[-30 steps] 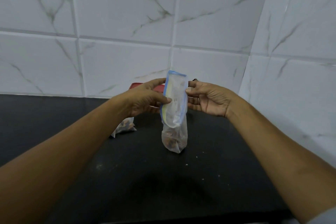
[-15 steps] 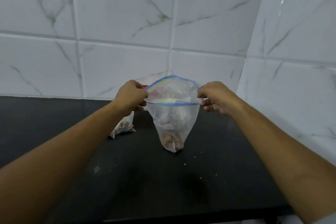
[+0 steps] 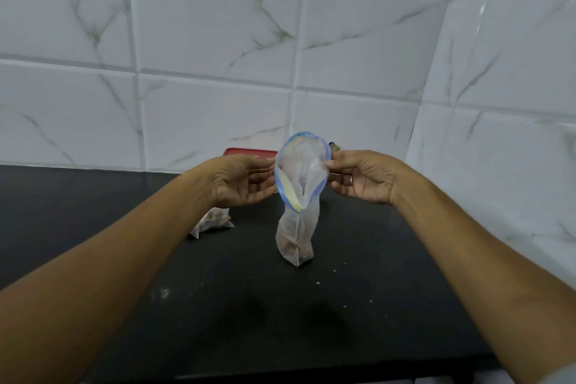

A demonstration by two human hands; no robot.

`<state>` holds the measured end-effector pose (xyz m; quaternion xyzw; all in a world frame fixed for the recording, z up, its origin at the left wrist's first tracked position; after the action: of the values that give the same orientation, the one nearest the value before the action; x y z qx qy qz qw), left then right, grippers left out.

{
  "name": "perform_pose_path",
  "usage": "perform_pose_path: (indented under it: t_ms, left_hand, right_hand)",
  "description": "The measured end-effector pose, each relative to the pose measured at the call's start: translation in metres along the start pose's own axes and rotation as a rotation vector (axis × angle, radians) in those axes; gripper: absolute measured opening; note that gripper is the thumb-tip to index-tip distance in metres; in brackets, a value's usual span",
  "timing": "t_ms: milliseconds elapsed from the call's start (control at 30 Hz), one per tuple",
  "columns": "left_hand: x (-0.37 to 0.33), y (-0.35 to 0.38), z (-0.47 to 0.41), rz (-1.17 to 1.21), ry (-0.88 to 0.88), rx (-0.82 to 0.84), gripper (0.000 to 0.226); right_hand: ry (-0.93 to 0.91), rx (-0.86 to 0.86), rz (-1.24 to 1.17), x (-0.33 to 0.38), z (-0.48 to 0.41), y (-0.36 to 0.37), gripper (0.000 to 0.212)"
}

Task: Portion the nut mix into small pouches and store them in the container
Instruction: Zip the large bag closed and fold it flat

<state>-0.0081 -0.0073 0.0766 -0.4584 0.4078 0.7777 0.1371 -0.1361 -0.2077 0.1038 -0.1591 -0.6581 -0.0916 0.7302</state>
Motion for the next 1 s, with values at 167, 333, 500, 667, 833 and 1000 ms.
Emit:
perform_pose_path:
  t_ms: [167,333,500,667,833,1000]
  left_hand:
    - [0.005,0.014,0.001,-0.013,0.005,0.135,0.013]
    - [0.005,0.015,0.0,0.019,0.101,0.116,0.022]
    - [-0.006,0.001,-0.001,-0.207,0.328,-0.27,0.005]
    - [-0.017,-0.01,-0.004,-0.463,0.489,-0.402,0.019]
    - [-0.013,-0.006,-0.007,-0.45,0.395,-0.389,0.007]
    - [-0.011,-0.001,-0.007,-0.268,0.401,-0.402,0.008]
  right_hand:
    - [-0.057,0.009,0.104,0.002,-0.001,0.012,0.011]
    - [-0.083,-0.195,0.164,0.001,-0.006,0.007,0.015]
    - [-0.132,-0.498,0.353,0.005,-0.002,-0.012,0.021]
    - [-0.175,-0.638,0.549,0.006,-0.001,-0.021,0.022]
    - [-0.162,-0.474,0.409,0.007,0.004,-0.013,0.025]
    - [-0.459,-0.518,0.784,0.007,0.006,-0.004,0.033]
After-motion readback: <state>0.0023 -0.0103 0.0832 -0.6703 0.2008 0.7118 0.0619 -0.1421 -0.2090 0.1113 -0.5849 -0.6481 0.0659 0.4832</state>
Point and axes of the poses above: each hand's wrist, its own z-axis away from the middle knuckle, its own y-axis out of the palm, x = y × z, the point moved 3 cm from there along -z, towards the middle knuckle, and after that the axes turned 11 degrees about z, right-handed, at the moved point
